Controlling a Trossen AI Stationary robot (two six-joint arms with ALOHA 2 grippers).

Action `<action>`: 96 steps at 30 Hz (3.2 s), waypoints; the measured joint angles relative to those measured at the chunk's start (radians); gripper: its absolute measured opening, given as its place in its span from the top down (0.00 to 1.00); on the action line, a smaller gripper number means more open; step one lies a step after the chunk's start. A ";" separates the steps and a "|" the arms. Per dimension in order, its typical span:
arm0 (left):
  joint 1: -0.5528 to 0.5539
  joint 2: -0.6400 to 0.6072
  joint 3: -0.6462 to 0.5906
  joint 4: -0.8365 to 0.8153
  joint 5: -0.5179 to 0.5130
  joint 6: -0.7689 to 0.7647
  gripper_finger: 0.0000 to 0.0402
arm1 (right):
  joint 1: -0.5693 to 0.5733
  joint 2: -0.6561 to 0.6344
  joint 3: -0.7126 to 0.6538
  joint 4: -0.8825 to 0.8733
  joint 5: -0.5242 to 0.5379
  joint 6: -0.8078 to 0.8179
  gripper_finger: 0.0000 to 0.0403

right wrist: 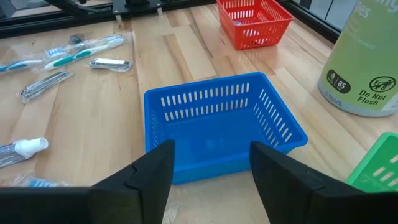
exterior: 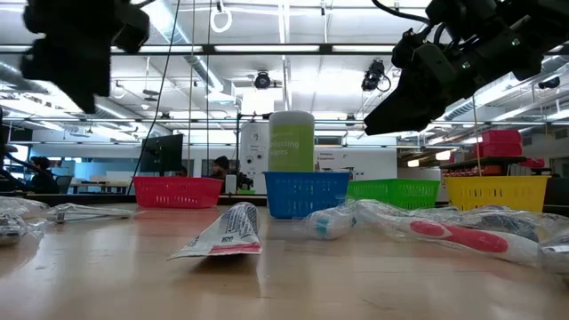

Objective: Pick & Place Travel size toiletries
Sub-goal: Put the green toothbrush into the blue bin

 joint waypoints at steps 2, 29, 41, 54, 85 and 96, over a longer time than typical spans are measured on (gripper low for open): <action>-0.029 0.000 0.000 -0.029 -0.001 -0.098 0.54 | 0.000 0.000 0.000 0.000 0.000 0.000 0.48; -0.109 0.318 -0.068 -0.016 0.129 -0.619 0.55 | 0.000 0.000 0.000 0.008 0.000 0.000 0.49; -0.091 0.255 -0.241 0.191 0.146 -0.621 0.54 | 0.000 0.000 0.000 0.007 0.000 0.000 0.52; -0.089 0.258 -0.242 0.170 0.161 -0.596 0.72 | 0.000 0.000 0.000 0.007 0.000 0.000 0.51; 0.197 0.261 0.112 0.286 -0.426 0.254 0.92 | 0.000 0.000 0.000 -0.022 -0.001 0.027 0.51; 0.378 0.267 0.112 0.757 -0.277 0.795 0.94 | 0.004 0.000 0.000 -0.201 -0.151 0.136 0.52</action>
